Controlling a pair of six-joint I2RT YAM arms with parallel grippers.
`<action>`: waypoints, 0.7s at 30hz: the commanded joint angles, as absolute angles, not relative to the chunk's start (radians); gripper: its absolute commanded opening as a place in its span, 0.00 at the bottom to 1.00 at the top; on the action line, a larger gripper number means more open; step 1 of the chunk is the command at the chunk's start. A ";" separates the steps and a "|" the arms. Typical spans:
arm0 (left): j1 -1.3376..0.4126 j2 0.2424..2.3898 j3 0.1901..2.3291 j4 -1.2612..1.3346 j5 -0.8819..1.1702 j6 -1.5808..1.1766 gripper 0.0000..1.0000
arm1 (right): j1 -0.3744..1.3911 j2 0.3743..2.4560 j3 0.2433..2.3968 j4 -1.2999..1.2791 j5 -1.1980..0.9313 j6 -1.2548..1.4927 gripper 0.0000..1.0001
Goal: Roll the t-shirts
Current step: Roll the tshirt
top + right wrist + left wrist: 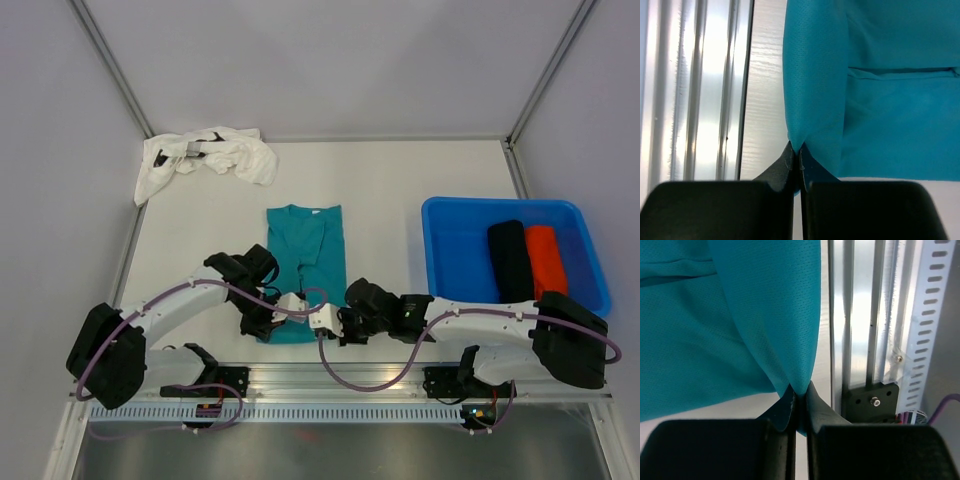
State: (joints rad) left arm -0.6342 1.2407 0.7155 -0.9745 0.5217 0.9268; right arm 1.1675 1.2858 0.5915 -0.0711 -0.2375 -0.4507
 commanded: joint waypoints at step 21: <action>-0.434 1.539 0.885 -1.123 0.657 1.129 0.40 | 0.795 1.617 0.833 -0.244 -0.865 -0.410 0.06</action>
State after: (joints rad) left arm -0.4381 1.5295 0.8543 -1.1015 0.6300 1.0866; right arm 0.8146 1.6180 0.8021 -0.2352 -0.7910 -0.4118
